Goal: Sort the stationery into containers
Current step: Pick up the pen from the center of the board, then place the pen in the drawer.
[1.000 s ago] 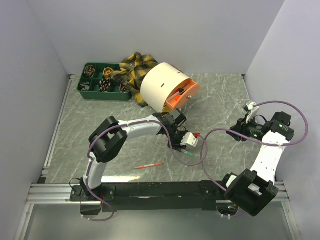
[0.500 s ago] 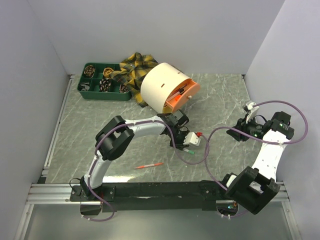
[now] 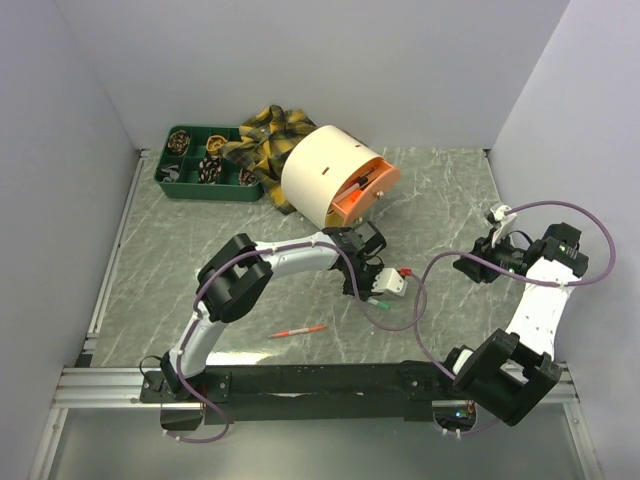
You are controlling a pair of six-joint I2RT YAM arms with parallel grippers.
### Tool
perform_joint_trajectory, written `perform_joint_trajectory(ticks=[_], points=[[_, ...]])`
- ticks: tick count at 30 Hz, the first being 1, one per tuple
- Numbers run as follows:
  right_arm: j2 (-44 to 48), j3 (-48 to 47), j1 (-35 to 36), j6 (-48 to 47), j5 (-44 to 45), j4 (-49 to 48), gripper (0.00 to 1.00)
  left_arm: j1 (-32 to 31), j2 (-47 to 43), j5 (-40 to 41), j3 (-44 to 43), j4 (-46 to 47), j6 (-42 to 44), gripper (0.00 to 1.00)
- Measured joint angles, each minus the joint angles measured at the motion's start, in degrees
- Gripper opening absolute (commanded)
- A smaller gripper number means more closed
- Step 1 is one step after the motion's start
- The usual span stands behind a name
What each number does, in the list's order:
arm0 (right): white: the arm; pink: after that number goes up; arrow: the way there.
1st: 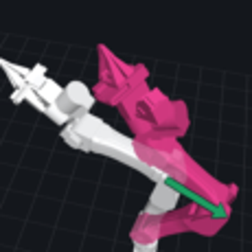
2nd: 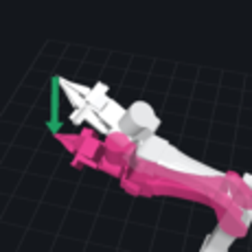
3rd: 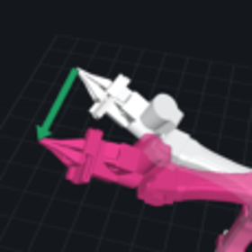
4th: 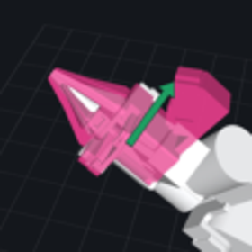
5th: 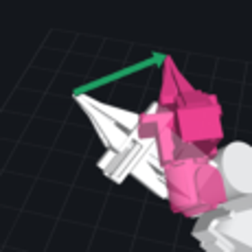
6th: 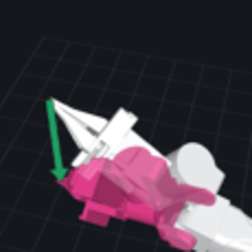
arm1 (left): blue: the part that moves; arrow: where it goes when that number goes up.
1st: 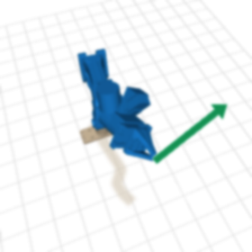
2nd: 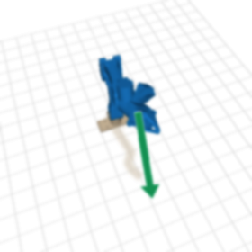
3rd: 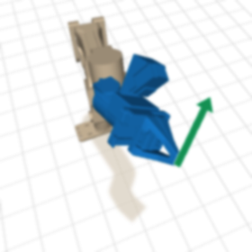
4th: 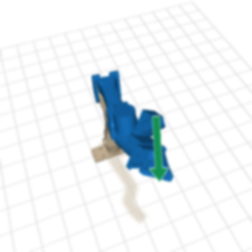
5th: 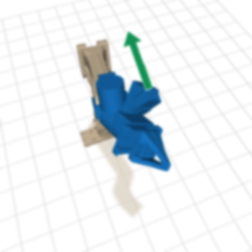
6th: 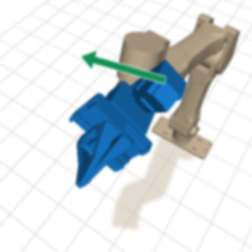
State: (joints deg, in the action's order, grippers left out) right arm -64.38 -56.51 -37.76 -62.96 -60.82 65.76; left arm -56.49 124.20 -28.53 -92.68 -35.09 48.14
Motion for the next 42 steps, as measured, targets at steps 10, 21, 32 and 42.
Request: perform_joint_trajectory(ticks=[10,21,32,42], points=[[1.25,-0.02,0.00,-1.46,0.22,2.10,0.38,-0.81,1.77,0.48,-4.20,-5.42,-1.95,0.01],[2.56,-0.72,0.00,0.22,-0.07,2.21,0.38,-0.35,-6.54,1.84,-7.45,-15.17,-5.90,0.01],[3.52,-0.76,0.02,2.58,-0.24,0.90,0.38,10.60,-13.35,2.51,-28.87,-12.90,-13.49,0.01],[3.52,-0.76,0.02,4.39,-0.33,-0.20,0.38,18.08,-9.27,4.57,-35.06,-10.16,-18.05,0.01]])
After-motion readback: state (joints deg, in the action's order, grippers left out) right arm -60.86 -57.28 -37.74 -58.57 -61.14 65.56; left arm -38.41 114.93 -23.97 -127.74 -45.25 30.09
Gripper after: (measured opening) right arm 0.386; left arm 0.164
